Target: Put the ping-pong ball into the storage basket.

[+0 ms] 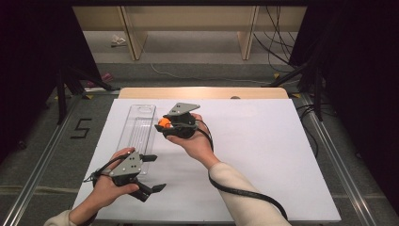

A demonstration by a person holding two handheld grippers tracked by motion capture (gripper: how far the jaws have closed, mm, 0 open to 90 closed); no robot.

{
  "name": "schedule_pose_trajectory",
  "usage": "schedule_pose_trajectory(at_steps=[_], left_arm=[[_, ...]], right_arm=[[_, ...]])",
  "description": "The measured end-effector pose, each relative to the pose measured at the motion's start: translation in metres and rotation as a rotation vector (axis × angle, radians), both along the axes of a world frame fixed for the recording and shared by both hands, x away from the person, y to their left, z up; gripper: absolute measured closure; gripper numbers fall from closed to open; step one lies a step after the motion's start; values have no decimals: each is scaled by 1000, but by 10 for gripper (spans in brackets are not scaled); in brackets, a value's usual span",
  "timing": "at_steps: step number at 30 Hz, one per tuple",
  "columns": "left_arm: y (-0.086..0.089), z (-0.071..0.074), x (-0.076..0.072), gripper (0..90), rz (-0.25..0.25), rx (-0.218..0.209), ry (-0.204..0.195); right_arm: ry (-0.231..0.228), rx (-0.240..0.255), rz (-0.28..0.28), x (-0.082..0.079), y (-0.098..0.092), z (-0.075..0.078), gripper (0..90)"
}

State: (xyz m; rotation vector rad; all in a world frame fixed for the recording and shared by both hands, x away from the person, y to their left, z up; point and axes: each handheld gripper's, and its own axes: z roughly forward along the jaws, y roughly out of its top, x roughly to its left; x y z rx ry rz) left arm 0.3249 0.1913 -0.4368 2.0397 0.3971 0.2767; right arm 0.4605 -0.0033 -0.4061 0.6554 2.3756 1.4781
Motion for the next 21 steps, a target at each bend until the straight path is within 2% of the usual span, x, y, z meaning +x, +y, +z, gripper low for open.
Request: schedule_pose_trajectory(at_steps=[21], left_arm=[[0, 0, 0, 48, 0, -1, 1]], right_arm=[[-1, -1, 22, -1, 11, 0, 515]])
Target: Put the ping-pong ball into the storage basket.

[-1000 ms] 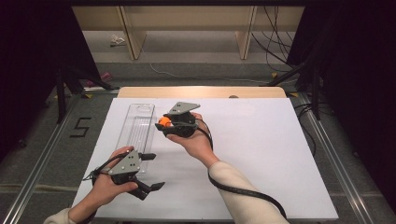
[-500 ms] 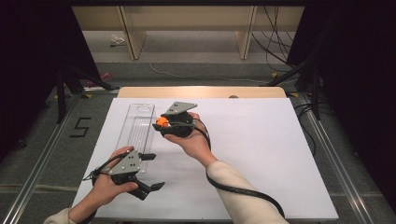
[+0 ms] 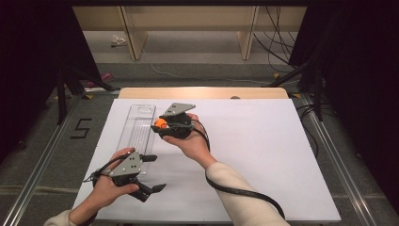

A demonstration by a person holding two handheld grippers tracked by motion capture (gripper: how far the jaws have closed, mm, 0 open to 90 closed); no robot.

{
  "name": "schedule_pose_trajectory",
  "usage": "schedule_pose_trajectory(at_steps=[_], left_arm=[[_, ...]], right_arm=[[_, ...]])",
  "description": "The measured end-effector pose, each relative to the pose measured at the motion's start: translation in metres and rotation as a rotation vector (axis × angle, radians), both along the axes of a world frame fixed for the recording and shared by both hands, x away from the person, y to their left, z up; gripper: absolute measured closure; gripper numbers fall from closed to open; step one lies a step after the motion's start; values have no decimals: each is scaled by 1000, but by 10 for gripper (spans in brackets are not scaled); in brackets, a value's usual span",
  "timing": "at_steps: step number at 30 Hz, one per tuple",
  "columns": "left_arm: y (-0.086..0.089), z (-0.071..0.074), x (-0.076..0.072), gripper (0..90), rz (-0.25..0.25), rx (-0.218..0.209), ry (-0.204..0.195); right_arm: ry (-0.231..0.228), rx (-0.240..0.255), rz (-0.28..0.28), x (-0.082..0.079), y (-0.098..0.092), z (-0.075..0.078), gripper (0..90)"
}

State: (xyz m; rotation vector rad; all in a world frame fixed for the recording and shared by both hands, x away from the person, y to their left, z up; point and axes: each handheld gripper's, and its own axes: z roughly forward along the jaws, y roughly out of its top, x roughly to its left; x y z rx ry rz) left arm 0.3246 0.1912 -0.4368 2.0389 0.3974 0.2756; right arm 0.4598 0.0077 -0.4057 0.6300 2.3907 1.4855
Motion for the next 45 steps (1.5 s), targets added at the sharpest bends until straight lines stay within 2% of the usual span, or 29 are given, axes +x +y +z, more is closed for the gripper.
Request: schedule_pose_trajectory(at_steps=[45], left_arm=[[0, 0, 0, 49, -2, 3, 0]], right_arm=[[16, -20, 32, 5, 21, -3, 516]])
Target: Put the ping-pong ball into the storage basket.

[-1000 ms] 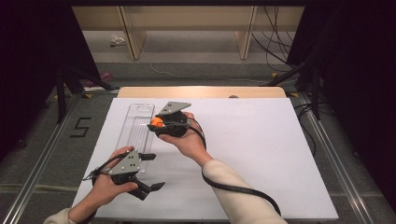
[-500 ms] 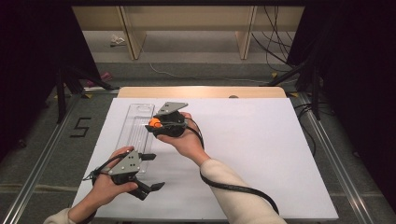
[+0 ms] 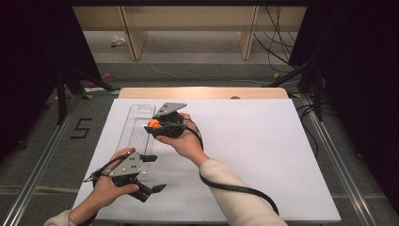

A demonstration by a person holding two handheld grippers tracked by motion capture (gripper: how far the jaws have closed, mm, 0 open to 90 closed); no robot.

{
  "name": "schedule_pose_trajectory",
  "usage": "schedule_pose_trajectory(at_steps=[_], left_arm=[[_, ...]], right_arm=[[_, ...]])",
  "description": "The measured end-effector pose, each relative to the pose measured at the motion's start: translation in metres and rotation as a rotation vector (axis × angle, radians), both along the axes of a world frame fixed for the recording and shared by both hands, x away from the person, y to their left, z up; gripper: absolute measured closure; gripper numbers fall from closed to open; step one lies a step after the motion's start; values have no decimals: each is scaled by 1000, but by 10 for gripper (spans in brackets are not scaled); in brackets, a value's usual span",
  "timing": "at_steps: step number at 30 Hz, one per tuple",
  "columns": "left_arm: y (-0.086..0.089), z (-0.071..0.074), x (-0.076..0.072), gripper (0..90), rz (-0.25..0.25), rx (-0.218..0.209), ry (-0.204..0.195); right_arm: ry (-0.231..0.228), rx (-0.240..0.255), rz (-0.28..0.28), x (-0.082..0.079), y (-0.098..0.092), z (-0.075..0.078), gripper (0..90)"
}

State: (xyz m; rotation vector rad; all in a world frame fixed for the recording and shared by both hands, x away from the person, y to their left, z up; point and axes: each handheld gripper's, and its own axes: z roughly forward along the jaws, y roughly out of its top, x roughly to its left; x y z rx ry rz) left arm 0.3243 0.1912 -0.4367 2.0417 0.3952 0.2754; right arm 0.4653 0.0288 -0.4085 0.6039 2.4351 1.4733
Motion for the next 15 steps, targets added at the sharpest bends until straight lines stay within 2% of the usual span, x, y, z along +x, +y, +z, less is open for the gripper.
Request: schedule_pose_trajectory(at_steps=[15], left_arm=[[0, 0, 0, 49, -4, 1, -1]], right_arm=[[3, -4, 10, 1, 6, 1, 515]])
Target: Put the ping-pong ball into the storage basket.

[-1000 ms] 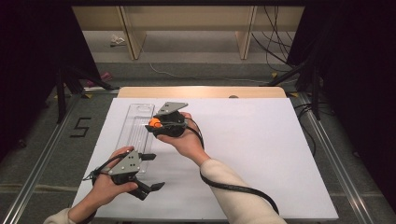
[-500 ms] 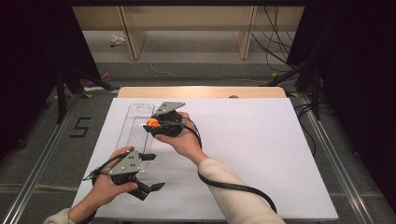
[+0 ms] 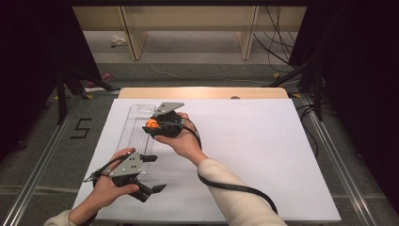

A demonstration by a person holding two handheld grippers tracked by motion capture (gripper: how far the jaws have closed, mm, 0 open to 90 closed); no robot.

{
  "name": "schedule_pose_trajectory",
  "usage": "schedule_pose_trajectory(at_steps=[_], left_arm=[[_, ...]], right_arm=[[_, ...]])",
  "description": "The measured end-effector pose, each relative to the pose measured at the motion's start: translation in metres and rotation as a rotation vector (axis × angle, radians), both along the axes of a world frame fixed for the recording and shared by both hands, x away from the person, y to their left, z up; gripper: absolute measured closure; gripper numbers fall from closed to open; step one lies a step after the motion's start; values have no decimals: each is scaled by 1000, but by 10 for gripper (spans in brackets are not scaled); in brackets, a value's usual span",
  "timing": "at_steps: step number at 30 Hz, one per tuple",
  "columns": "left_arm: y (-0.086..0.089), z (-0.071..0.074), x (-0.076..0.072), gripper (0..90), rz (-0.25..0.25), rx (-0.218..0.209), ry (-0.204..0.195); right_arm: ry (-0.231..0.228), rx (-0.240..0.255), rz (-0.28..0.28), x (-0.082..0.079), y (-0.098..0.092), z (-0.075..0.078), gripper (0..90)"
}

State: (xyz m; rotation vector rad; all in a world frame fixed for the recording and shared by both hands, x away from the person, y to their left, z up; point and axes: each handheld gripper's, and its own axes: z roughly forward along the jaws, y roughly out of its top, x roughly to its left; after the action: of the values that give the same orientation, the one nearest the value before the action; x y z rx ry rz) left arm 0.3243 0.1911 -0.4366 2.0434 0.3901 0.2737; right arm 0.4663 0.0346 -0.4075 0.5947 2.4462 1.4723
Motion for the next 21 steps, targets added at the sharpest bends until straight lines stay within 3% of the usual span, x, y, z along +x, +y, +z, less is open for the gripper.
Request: schedule_pose_trajectory(at_steps=[21], left_arm=[[0, 0, 0, 51, 1, 3, 0]], right_arm=[[6, -18, 24, 3, 11, 1, 515]])
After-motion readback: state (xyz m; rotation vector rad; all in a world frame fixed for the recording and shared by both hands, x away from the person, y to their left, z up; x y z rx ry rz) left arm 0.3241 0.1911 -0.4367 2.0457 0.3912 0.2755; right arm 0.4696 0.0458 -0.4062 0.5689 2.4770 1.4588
